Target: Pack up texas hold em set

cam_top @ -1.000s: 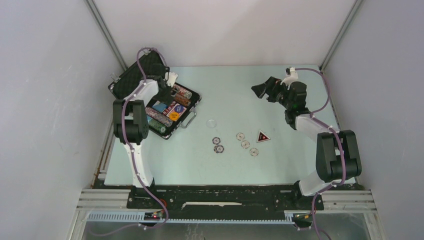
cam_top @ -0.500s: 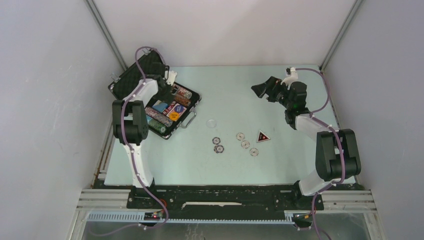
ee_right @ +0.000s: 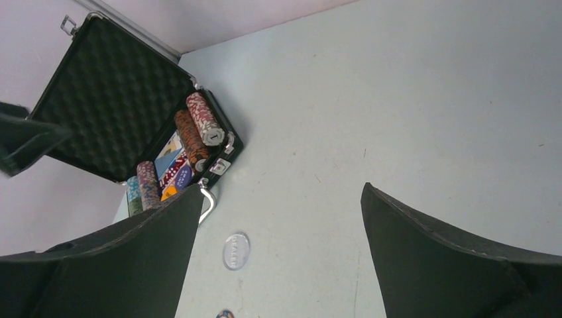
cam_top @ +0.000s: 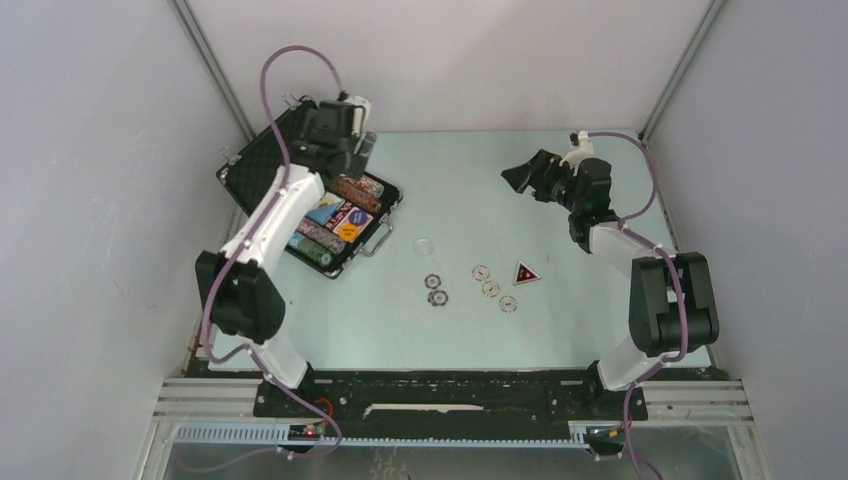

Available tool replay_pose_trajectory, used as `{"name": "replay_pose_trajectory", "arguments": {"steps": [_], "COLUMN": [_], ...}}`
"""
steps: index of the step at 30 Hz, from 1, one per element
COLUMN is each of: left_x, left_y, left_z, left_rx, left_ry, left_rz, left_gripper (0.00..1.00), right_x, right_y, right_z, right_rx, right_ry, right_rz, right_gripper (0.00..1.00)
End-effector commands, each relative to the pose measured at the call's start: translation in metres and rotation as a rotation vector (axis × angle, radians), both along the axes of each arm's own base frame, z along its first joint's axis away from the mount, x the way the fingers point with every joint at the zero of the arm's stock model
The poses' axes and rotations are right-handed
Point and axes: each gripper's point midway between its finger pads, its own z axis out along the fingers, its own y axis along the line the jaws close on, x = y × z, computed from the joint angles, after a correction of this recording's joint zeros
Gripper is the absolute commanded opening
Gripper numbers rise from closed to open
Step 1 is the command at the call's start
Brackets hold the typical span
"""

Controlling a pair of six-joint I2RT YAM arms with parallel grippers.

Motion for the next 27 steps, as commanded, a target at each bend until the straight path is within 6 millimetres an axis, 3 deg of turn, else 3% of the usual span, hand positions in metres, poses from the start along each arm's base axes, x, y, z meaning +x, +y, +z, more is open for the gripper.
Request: {"name": "replay_pose_trajectory", "arguments": {"steps": [1, 3, 7, 9, 12, 15, 18, 21, 27], "left_x": [-0.041, -0.059, -0.086, -0.096, -0.115, -0.125, -0.125, -0.127, -0.098], "left_y": [-0.012, -0.026, -0.039, -0.046, -0.077, -0.100, -0.120, -0.160, -0.204], "left_z": [0.064, 0.075, 0.065, 0.050, 0.015, -0.010, -0.040, -0.071, -0.110], "left_rx": [0.064, -0.024, -0.241, -0.322, -0.481, -0.528, -0.566, -0.669, -0.650], "left_ry": [-0.223, -0.269, -0.271, -0.219, -0.017, 0.068, 0.127, 0.242, 0.314], "left_rz": [0.105, 0.078, 0.086, 0.082, -0.042, -0.100, -0.103, -0.160, -0.151], "left_gripper": [1.00, 1.00, 1.00, 1.00, 1.00, 1.00, 1.00, 1.00, 1.00], "right_x": [0.009, 0.009, 0.011, 0.011, 0.012, 0.013, 0.014, 0.015, 0.016], "right_y": [-0.001, 0.000, 0.006, 0.007, 0.006, 0.005, 0.003, 0.001, -0.007], "right_z": [0.012, 0.010, 0.003, -0.001, -0.004, -0.006, -0.007, -0.007, -0.008], "right_rx": [-0.029, -0.036, -0.037, -0.038, -0.035, -0.029, -0.026, -0.021, 0.004], "right_ry": [-0.042, -0.039, -0.017, -0.007, 0.002, 0.007, 0.011, 0.014, 0.031], "right_rz": [-0.009, -0.013, 0.002, 0.003, 0.001, -0.001, -0.003, -0.006, -0.016], "right_gripper": [1.00, 1.00, 1.00, 1.00, 1.00, 1.00, 1.00, 1.00, 1.00]}}
